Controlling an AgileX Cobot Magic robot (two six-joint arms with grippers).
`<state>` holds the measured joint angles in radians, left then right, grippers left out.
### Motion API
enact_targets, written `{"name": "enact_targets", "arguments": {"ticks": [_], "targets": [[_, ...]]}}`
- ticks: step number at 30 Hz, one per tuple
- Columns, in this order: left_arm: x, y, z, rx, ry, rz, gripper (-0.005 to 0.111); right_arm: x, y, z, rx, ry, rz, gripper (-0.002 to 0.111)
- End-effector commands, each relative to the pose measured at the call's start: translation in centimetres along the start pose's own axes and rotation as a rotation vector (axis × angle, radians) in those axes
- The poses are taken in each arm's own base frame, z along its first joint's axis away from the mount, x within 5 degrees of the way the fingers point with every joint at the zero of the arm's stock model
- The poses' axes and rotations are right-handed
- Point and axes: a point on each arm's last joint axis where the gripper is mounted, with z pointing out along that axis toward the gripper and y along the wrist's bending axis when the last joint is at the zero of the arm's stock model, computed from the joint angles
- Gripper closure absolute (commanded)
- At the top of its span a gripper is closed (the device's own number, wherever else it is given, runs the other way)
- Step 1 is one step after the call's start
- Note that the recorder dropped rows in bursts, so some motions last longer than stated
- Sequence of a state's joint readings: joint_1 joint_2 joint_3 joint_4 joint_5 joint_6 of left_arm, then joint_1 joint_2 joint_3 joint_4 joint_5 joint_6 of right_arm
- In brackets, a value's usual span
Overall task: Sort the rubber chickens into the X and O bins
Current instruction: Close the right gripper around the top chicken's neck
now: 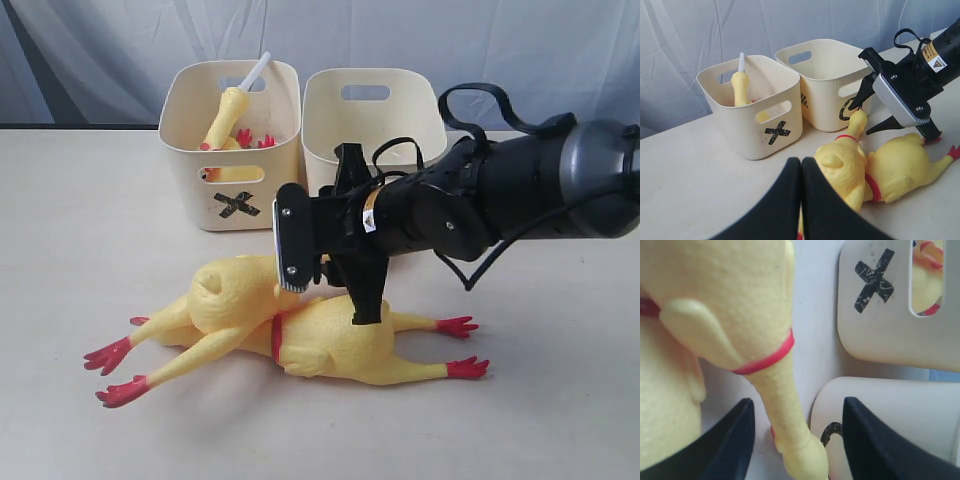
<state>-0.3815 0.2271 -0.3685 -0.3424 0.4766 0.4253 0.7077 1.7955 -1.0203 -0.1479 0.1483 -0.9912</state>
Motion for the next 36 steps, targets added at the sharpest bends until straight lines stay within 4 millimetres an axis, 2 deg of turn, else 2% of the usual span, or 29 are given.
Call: {"name": "enact_targets", "arguments": {"ticks": [1, 6, 11, 21, 25, 30, 36], "targets": [[-0.3, 0.0, -0.2, -0.005, -0.018, -0.002, 0.107, 0.2, -0.4, -0.2, 0.013, 0.002, 0.003, 0.057], [-0.3, 0.0, -0.2, -0.005, -0.018, -0.002, 0.107, 0.2, -0.4, -0.1, 0.023, -0.005, 0.003, 0.057], [-0.3, 0.0, -0.2, -0.005, -0.018, -0.002, 0.107, 0.4, 0.2, 1.1, -0.002, 0.004, 0.002, 0.057], [-0.3, 0.0, -0.2, -0.006, -0.02, -0.002, 0.107, -0.1, -0.9, 2.0, -0.01, 0.014, 0.015, 0.057], [-0.3, 0.0, -0.2, -0.006, -0.022, -0.002, 0.107, 0.4, -0.3, 2.0, -0.085, 0.069, -0.011, 0.057], [-0.3, 0.0, -0.2, -0.006, -0.022, -0.002, 0.107, 0.4, -0.4, 2.0, -0.077, 0.069, -0.028, 0.057], [-0.3, 0.1, -0.2, -0.007, -0.024, -0.002, 0.107, 0.7, 0.1, 3.1, -0.101, 0.083, -0.017, 0.057]]}}
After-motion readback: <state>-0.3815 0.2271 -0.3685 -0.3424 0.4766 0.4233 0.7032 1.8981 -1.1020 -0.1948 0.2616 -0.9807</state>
